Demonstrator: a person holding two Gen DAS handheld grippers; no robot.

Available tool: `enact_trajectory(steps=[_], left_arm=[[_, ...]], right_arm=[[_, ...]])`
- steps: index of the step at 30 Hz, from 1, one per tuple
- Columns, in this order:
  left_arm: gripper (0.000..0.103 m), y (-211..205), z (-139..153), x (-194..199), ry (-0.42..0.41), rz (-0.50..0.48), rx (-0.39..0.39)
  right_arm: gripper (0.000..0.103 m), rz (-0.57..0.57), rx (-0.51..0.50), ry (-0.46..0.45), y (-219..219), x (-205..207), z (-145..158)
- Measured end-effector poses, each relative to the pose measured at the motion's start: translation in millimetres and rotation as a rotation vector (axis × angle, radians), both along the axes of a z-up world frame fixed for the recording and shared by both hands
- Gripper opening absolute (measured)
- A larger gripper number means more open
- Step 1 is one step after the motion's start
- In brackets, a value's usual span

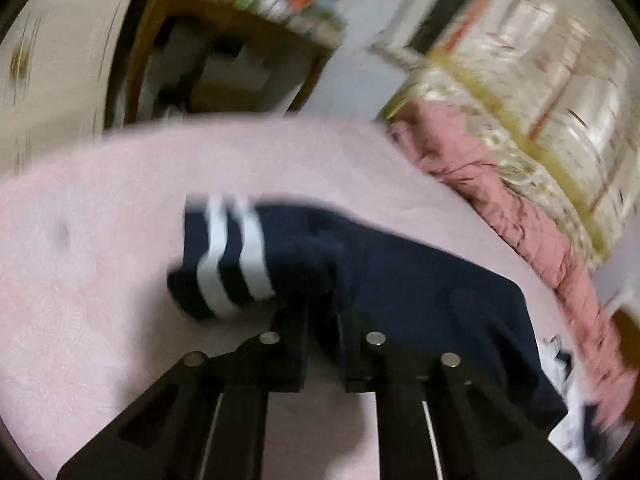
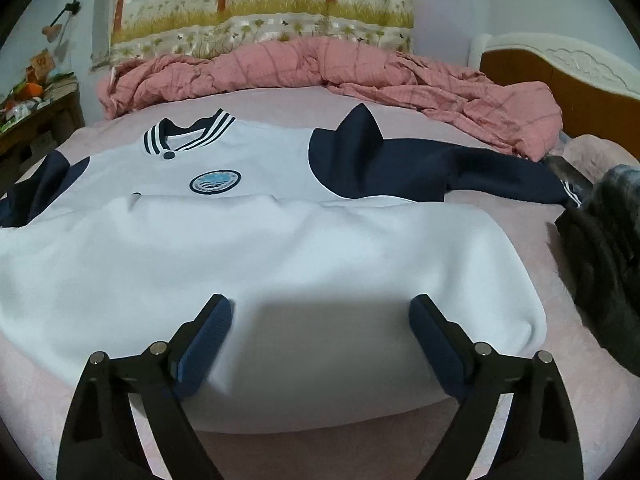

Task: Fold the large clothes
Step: 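Grasp the navy sleeve cuff with the left tool and lift it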

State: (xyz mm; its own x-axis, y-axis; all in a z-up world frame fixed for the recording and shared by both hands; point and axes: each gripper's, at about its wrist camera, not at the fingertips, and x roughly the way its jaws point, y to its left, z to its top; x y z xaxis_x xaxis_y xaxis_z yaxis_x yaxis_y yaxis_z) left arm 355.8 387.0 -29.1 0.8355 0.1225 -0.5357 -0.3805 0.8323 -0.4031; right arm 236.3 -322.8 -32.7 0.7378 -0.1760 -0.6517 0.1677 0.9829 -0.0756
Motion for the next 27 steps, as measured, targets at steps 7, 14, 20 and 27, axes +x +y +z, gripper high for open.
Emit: enact_trajectory(steps=[7,14,20,27], left_arm=[[0.004,-126.7,93.7,-11.5,-0.204,-0.237,0.186],[0.003,-281.5,147.9,-14.6,-0.329,-0.460,0.177],[0.003,-390.5,140.0,-6.9,-0.339,-0.640,0.124],[0.004,-468.7,67.2,6.3,-0.148,-0.765,0.139]], right_arm=[[0.091,0.006,-0.043,0.002,7.0,-0.1,1.0],[0.091,0.006,-0.044,0.001,6.8,0.2,2.4],[0.091,0.003,-0.012,-0.012,2.1,-0.2,3.6],[0.091,0.007,0.018,-0.011,-2.0,-0.4,3.3]])
